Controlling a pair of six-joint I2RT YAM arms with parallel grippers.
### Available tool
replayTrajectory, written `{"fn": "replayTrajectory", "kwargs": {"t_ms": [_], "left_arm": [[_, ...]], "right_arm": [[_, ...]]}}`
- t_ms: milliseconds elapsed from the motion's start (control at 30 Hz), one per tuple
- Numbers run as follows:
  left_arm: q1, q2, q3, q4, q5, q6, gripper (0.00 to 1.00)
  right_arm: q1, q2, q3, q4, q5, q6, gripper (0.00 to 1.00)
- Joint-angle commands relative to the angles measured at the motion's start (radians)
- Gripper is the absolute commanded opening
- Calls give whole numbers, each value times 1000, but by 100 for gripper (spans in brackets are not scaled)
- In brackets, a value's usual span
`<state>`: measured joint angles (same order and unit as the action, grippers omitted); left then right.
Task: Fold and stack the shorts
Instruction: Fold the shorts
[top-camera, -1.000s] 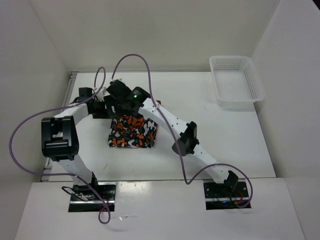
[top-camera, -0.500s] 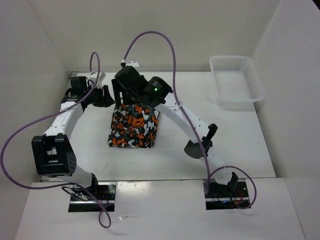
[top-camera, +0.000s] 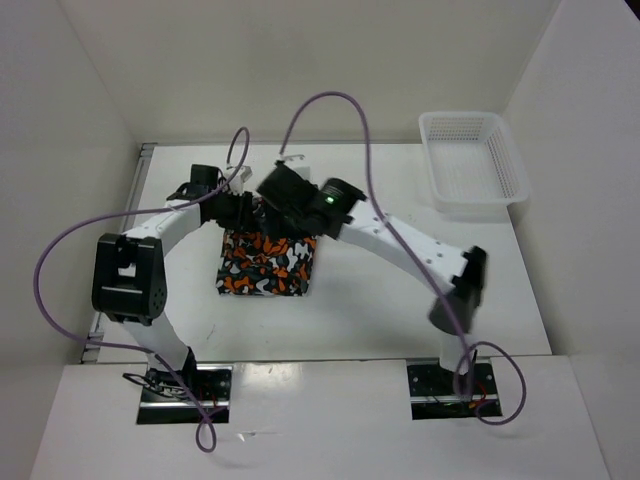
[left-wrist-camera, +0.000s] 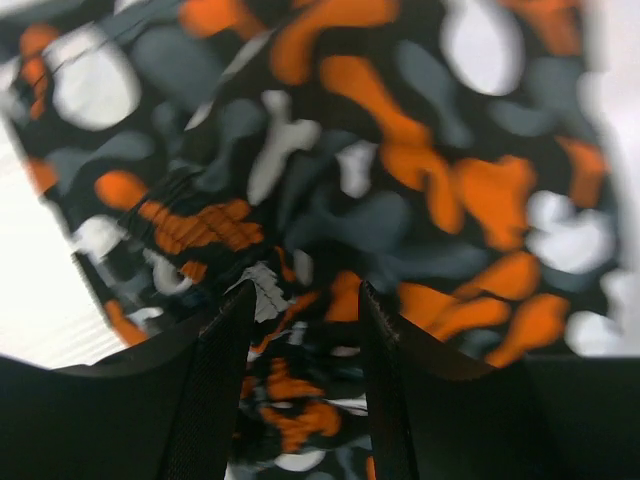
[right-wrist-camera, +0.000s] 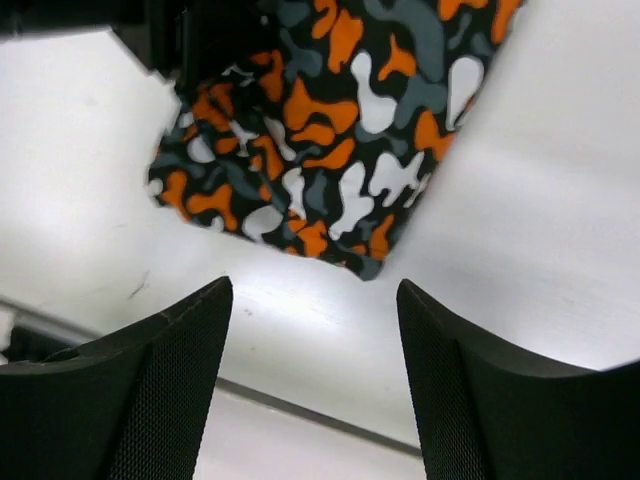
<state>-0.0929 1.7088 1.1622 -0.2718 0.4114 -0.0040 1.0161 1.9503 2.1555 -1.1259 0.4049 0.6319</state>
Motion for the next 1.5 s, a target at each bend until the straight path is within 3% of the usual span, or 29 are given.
{"fn": "replayTrajectory", "kwargs": {"t_ms": [0,100,233,367,667,833,967,1167,1300,1467], "left_arm": [[47,51,-4,-9,-72,4,53],[47,98,-25,-9,-95,4,53],[47,138,-16,-20,-138,4,53],[47,127,-25,-32,-172,4,56],[9,-191,66,-113,-146,4,58],[-137,-152,111,-74,-33,4,52],[-255,-29,97,26,-83,4,52],[-294,100,13,123,-190,4,50],[-314,152,-25,148,-191,4,50],[-324,19,11,76,-168,4,50]], "right_arm": [[-66,-319,-431,338,-133,66,72],[-135,-490,-668,419,-167,124,74],[-172,-589,-799,442,-147,134,92],[-203,-686,-913,482,-147,124,100],[-260,-786,-1013,492,-167,115,100],[-339,-836,-1059,512,-210,95,100],[-366,-887,-1091,512,-222,95,100],[-419,-976,-1132,480,-222,104,100],[-471,-1054,-1171,480,-248,104,100],[-524,-1104,-1181,491,-305,85,100]]}}
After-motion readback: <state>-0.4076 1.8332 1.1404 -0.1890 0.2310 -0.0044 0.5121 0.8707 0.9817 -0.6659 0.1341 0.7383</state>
